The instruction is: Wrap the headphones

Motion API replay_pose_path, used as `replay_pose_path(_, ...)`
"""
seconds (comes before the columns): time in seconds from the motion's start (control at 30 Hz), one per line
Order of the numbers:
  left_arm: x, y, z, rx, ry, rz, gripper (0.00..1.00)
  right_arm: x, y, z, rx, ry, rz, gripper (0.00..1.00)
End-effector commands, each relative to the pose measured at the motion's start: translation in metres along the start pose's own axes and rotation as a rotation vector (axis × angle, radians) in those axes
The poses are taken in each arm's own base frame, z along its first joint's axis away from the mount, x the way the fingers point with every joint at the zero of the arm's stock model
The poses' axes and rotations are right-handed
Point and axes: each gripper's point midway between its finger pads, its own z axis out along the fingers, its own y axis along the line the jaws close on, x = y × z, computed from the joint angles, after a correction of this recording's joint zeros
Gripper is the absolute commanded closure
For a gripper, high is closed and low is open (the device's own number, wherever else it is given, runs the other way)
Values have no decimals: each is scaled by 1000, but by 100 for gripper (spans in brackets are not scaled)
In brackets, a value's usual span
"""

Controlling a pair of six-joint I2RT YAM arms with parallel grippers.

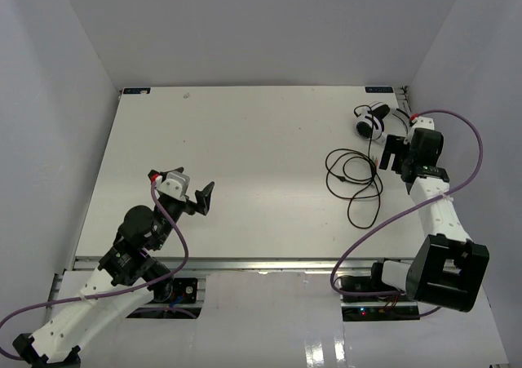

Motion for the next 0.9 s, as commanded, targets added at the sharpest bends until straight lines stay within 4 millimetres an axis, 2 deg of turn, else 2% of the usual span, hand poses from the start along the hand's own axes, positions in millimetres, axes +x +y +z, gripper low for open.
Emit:
replay_pose_path(0.0,-3,-1,0,9,-5,-11,2,-28,-5,11,19,-31,3,10)
replay_pose_path(0.1,-3,-2,0,10,-6,-10,2,-11,33,10,-249,26,-104,10)
replay_pose_path(0.13,-3,-1,-1,8,-6,-9,2,-13,43,9,-311,18,-99,10)
replay_pose_path(0.2,-4,-1,-1,10,-8,-9,2,-18,49,10,-351,19,-68,10)
replay_pose_path(0.3,-4,-1,-1,8,-10,-11,2,-25,33,20,-308,13,20,10)
replay_pose_path(0.37,-4,-1,-1,9,-9,-11,2,-33,11,30,-210,1,177,4)
replay_pose_path(0.4,-3,-2,-1,11,-7,-10,2,-43,-6,33,-133,-15,292,8)
replay_pose_path(0.47,-2,-2,0,14,-2,-7,2,-53,-22,47,-67,-6,414,16)
replay_pose_path(0.57,-2,-1,0,11,-1,-5,2,-67,-24,63,-67,14,477,15)
replay_pose_path(0.67,-4,1,-1,0,-7,-6,2,-69,-21,79,-82,44,509,7)
replay_pose_path(0.8,-4,0,-1,6,-8,-4,2,-74,-37,99,3,38,537,5)
replay_pose_path(0.87,-3,-1,0,10,-4,-3,2,-80,-34,110,-7,37,581,6)
